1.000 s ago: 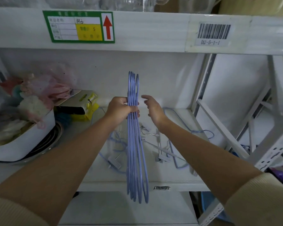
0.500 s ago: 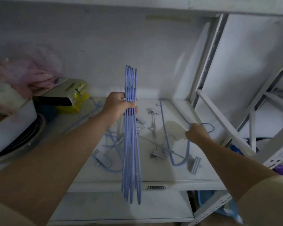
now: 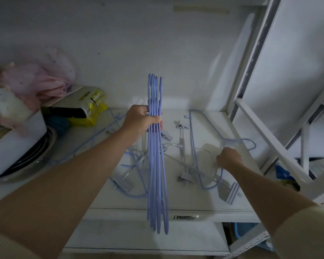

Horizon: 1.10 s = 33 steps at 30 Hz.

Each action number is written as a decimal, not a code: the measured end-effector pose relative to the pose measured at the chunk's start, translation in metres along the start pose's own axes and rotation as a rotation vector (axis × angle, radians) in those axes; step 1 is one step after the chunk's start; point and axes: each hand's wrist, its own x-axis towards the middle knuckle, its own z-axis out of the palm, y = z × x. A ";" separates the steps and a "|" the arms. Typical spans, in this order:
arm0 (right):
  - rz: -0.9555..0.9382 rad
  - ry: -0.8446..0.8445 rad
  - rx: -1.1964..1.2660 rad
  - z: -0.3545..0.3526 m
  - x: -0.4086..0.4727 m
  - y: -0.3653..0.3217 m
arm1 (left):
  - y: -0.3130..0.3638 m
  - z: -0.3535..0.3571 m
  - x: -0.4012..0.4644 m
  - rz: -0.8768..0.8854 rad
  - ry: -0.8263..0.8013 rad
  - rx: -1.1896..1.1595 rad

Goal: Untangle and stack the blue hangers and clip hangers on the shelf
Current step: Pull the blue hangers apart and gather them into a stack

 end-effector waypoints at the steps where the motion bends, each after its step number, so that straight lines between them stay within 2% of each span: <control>1: -0.002 0.018 0.049 -0.001 -0.001 -0.003 | 0.000 0.000 0.000 0.000 -0.001 -0.002; 4: -0.039 0.094 0.226 -0.010 -0.008 -0.017 | 0.002 -0.003 -0.003 -0.003 0.009 0.002; 9: -0.257 0.252 0.407 -0.032 -0.035 -0.043 | 0.010 -0.010 -0.011 0.001 0.030 0.005; 13: -0.451 0.255 0.502 -0.042 -0.058 -0.066 | 0.019 -0.019 -0.021 0.013 0.045 -0.007; 18: -0.526 0.289 0.577 -0.055 -0.081 -0.085 | 0.032 -0.030 -0.038 0.031 0.060 -0.011; 23: -0.547 0.406 0.625 -0.075 -0.093 -0.090 | 0.039 -0.039 -0.052 0.044 0.068 0.026; 27: -0.604 0.385 0.685 -0.084 -0.103 -0.096 | 0.043 -0.045 -0.059 0.052 0.079 -0.002; 33: -0.641 0.220 0.855 -0.080 -0.117 -0.118 | 0.050 -0.047 -0.066 0.063 0.106 0.005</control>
